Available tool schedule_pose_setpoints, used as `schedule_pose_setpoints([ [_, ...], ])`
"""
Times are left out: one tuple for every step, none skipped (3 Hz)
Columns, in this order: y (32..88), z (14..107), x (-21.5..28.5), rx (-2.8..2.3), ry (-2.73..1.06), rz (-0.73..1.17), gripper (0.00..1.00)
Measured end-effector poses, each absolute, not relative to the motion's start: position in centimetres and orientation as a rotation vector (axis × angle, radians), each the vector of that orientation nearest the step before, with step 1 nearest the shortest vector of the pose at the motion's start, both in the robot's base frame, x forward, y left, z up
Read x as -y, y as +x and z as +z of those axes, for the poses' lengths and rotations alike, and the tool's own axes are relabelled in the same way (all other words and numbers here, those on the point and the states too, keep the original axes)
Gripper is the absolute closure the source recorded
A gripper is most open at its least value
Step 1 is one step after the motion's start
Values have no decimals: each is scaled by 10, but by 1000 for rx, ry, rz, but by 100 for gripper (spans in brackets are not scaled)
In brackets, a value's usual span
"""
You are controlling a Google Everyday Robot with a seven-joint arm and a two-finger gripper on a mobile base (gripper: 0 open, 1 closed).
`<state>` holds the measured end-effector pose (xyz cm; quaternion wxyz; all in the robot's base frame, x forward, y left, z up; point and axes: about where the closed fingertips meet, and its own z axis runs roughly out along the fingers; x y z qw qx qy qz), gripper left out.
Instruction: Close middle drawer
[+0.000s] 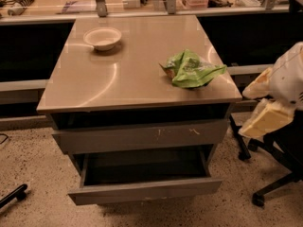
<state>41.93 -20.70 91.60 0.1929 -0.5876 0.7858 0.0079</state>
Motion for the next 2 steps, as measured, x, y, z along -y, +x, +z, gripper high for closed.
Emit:
schedule_pose_setpoints([
  [406, 846, 195, -2213, -1576, 134, 65],
  [391, 738, 164, -2256, -1616, 322, 88],
])
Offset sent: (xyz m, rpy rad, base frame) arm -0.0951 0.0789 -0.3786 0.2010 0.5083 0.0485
